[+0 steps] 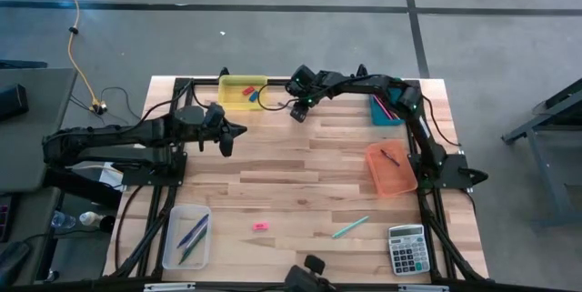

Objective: Sort crayons/erasers/pens/pencils in bins
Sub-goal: Put the gray crayon into the orange bin

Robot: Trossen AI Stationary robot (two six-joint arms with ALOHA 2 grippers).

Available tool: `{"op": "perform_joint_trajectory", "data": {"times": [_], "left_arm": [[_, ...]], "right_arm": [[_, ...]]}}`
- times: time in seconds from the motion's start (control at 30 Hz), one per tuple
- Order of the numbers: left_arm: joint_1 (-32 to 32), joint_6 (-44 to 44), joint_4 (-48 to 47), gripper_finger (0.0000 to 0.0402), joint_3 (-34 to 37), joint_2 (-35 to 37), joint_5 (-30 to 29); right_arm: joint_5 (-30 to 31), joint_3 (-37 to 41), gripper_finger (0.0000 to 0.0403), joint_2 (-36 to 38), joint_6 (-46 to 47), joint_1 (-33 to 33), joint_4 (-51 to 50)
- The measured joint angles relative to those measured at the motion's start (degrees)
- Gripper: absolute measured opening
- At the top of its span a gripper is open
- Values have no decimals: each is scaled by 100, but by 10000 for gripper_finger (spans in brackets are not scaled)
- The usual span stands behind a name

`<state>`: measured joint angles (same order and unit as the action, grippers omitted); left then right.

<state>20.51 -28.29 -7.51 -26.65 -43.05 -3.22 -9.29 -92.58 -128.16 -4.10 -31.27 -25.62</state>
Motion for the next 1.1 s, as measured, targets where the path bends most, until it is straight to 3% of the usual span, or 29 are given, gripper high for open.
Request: {"op": "perform_joint_trajectory", "data": {"times": [0.1,0.7,1.1], "left_arm": [[2,0,1,0,0,-2,-4],[2,0,1,0,0,0,-46],[2,2,0,0,0,0,-48]], "right_arm": [[16,0,96,0,-2,11,-53],[133,-20,72,20,-104,33,-641],[278,0,71,18,-1017,60,-476]]}}
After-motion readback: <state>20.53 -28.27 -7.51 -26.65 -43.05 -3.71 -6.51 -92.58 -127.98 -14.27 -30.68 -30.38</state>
